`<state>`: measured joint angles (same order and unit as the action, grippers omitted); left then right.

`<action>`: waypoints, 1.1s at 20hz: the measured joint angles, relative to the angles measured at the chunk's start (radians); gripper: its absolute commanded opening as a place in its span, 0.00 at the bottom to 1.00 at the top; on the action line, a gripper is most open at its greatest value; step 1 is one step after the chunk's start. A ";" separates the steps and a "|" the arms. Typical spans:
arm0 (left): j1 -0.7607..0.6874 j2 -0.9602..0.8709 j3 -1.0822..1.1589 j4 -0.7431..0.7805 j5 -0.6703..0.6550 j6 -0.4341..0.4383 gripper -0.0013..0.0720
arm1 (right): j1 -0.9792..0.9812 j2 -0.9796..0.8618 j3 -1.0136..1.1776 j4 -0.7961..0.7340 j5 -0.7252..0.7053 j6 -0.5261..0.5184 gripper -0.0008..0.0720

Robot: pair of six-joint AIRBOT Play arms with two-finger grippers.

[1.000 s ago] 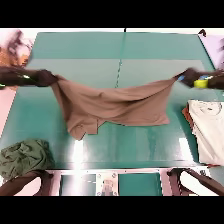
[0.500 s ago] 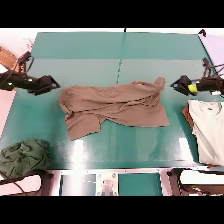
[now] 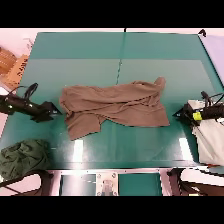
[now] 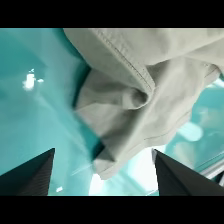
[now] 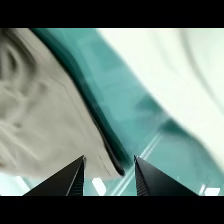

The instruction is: Fold the shirts.

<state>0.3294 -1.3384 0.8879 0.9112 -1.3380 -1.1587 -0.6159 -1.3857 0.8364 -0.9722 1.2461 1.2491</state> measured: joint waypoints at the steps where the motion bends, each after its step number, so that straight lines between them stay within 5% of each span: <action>1: 0.000 0.001 -0.029 -0.033 0.022 0.020 0.98 | -0.003 0.002 -0.025 -0.003 -0.003 0.000 0.50; 8: -0.130 -0.002 -0.100 -0.109 0.208 0.082 0.96 | -0.003 0.004 -0.152 0.060 -0.058 -0.012 0.50; 10: -0.167 -0.014 -0.103 -0.107 0.249 0.084 0.61 | 0.023 0.000 -0.164 0.083 -0.072 -0.021 0.50; 12: -0.190 -0.024 -0.105 -0.103 0.281 0.087 0.55 | 0.056 -0.003 -0.171 0.096 -0.087 -0.025 0.50; 13: -0.196 -0.029 -0.105 -0.102 0.301 0.087 0.24 | 0.074 -0.004 -0.173 0.101 -0.094 -0.026 0.49; 14: -0.201 -0.031 -0.105 -0.101 0.314 0.088 0.06 | 0.087 -0.005 -0.174 0.102 -0.099 -0.027 0.49; 16: -0.209 -0.035 -0.105 -0.093 0.329 0.093 0.05 | 0.107 -0.006 -0.176 0.107 -0.106 -0.029 0.48; 19: -0.211 -0.037 -0.104 -0.085 0.341 0.099 0.05 | 0.121 -0.007 -0.177 0.104 -0.120 -0.031 0.22; 20: -0.212 -0.037 -0.102 -0.083 0.340 0.099 0.05 | 0.122 -0.008 -0.177 0.103 -0.123 -0.031 0.06; 22: -0.209 -0.038 -0.082 -0.080 0.322 0.100 0.05 | 0.126 -0.008 -0.175 0.108 -0.127 -0.032 0.04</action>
<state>0.1204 -1.3762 0.8055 0.8314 -1.0161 -1.0588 -0.4900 -1.3941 0.6609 -0.8639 1.1191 1.2171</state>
